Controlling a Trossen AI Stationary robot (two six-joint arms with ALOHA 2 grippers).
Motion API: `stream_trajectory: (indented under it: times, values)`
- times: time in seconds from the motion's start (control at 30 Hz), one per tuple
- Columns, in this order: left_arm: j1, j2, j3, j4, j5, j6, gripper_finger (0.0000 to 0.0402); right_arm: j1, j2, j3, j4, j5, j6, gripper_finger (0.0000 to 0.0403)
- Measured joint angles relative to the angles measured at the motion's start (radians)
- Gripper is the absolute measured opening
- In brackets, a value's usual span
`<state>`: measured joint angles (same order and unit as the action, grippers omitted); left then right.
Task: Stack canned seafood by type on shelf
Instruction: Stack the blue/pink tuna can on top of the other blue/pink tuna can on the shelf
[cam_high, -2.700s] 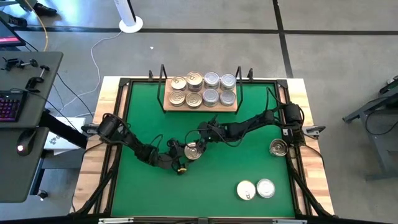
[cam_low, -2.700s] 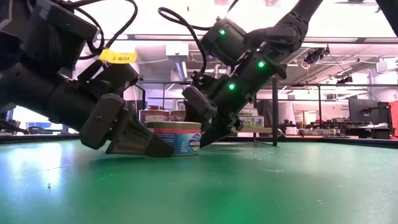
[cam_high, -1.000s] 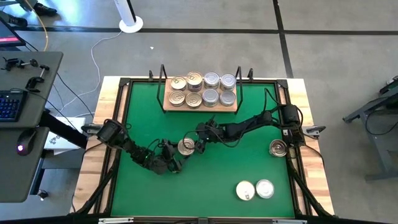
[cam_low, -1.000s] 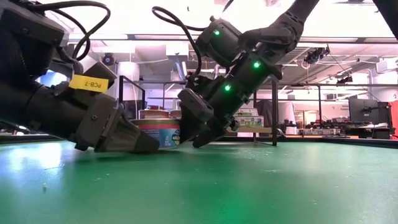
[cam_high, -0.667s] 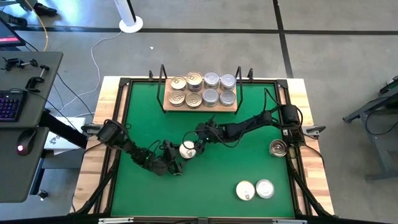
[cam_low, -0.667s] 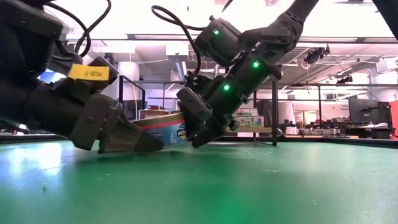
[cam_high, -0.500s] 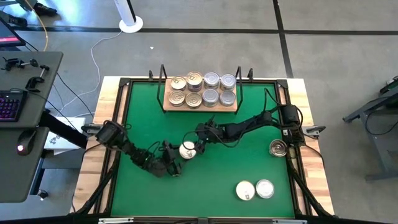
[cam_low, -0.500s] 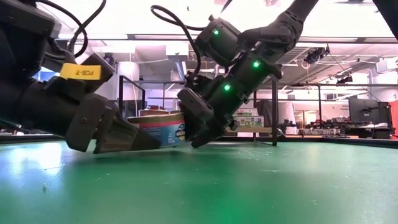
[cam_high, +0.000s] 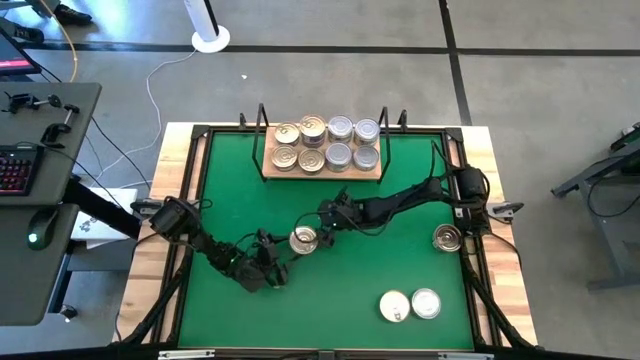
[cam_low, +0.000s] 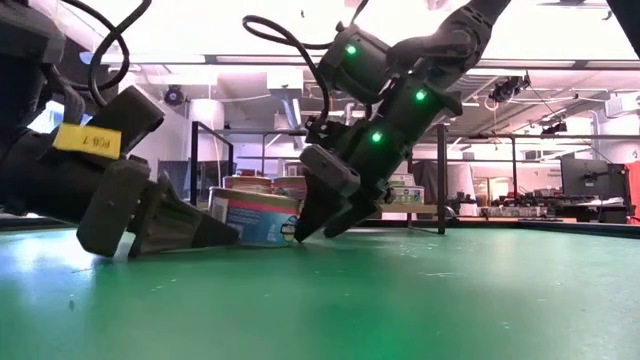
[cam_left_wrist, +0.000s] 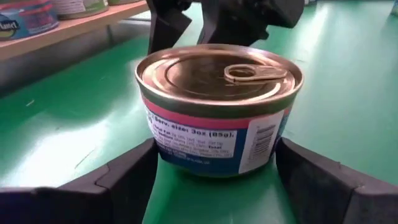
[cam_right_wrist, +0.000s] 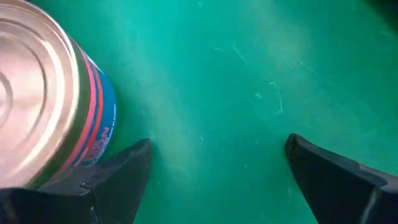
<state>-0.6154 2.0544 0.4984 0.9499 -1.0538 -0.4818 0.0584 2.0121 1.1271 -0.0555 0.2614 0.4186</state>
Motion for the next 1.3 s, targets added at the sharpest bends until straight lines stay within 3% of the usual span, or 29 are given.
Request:
stream_trajectory:
  times: [0.17, 0.5, 1.3]
  values:
    - [0.003, -0.002, 0.000, -0.013, 0.050, -0.017, 0.0308, 0.003, -0.003, -0.001, 0.002, 0.012, 0.003, 0.0367]
    - [0.069, -0.005, -0.001, -0.007, 0.175, -0.052, 0.0369, 0.002, -0.003, -0.003, 0.008, 0.010, 0.009, 0.0367]
    - [0.066, -0.006, -0.006, 0.041, 0.159, -0.012, 0.0374, 0.009, -0.042, -0.004, -0.032, 0.024, 0.102, 0.0367]
